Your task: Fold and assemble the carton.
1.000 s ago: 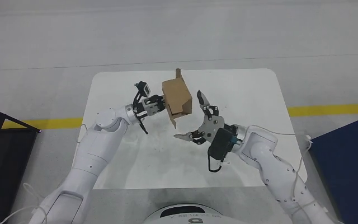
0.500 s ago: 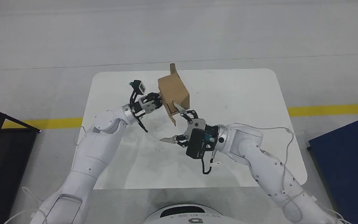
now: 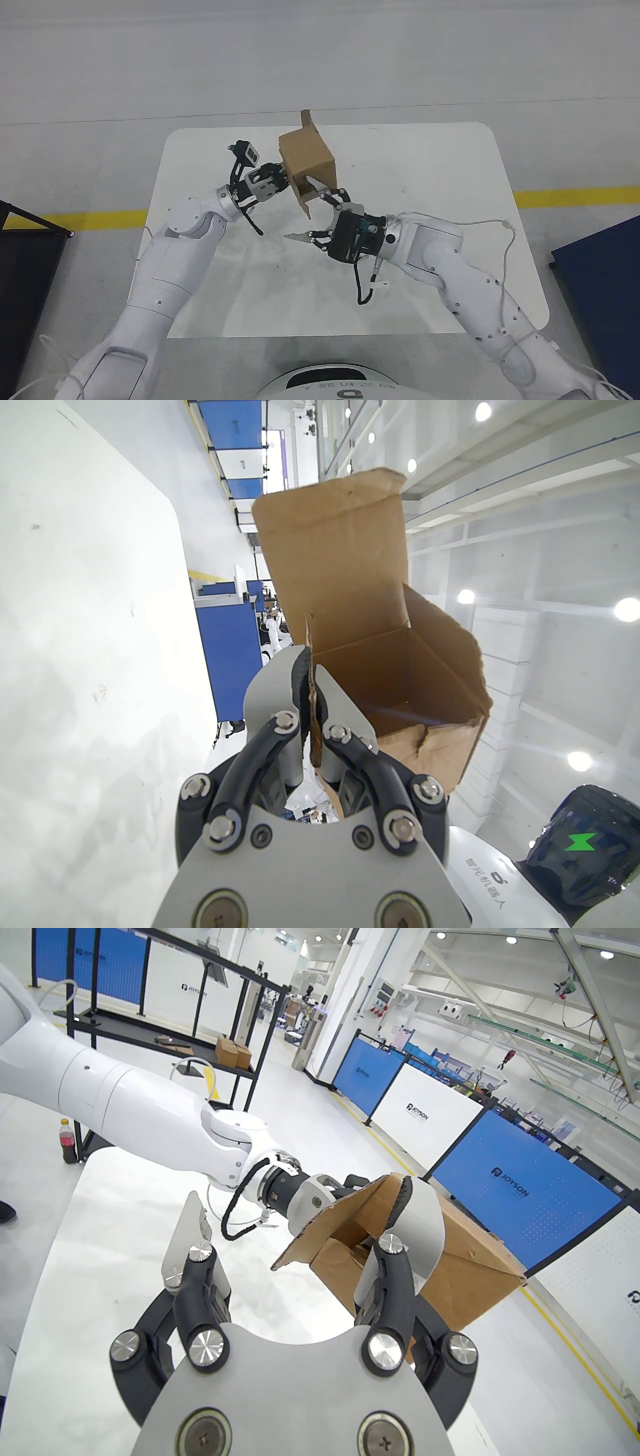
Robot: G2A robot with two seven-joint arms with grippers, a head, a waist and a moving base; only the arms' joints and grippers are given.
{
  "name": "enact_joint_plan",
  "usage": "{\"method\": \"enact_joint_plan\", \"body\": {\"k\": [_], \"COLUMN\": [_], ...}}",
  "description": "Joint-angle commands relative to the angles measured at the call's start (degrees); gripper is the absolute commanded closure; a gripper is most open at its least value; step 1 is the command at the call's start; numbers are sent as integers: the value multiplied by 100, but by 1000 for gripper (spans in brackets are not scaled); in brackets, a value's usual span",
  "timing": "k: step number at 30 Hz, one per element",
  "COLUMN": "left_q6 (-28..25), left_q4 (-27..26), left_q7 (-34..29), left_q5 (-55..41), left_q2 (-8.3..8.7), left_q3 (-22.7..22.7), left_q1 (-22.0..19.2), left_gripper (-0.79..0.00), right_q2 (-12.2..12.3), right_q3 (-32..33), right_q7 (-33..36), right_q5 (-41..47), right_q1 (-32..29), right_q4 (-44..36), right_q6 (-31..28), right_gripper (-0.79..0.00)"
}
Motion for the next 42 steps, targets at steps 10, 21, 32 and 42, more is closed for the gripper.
{"method": "enact_joint_plan", "body": {"k": [10, 21, 32, 42], "left_q6": [-77, -203, -226, -233], "left_q4": [0, -39, -49, -30], "left_q7": [14, 40, 75, 56], "left_q5": [100, 89, 137, 158], "left_q2": [0, 2, 0, -9], "left_q3": [-16, -72, -84, -66], "left_q1": [5, 38, 58, 34], "left_gripper": [0, 0, 0, 0], "right_q2": [-32, -40, -23, -54], "right_q3": [59, 157, 370, 370], "right_q7": [107, 329, 154, 326], "right_q5": [792, 499, -16, -421], "right_q1": [131, 75, -251, -360], "right_q4": [227, 153, -175, -274], "right_q6": [-309, 187, 888, 1465], "right_gripper": [-480, -403, -379, -566]}}
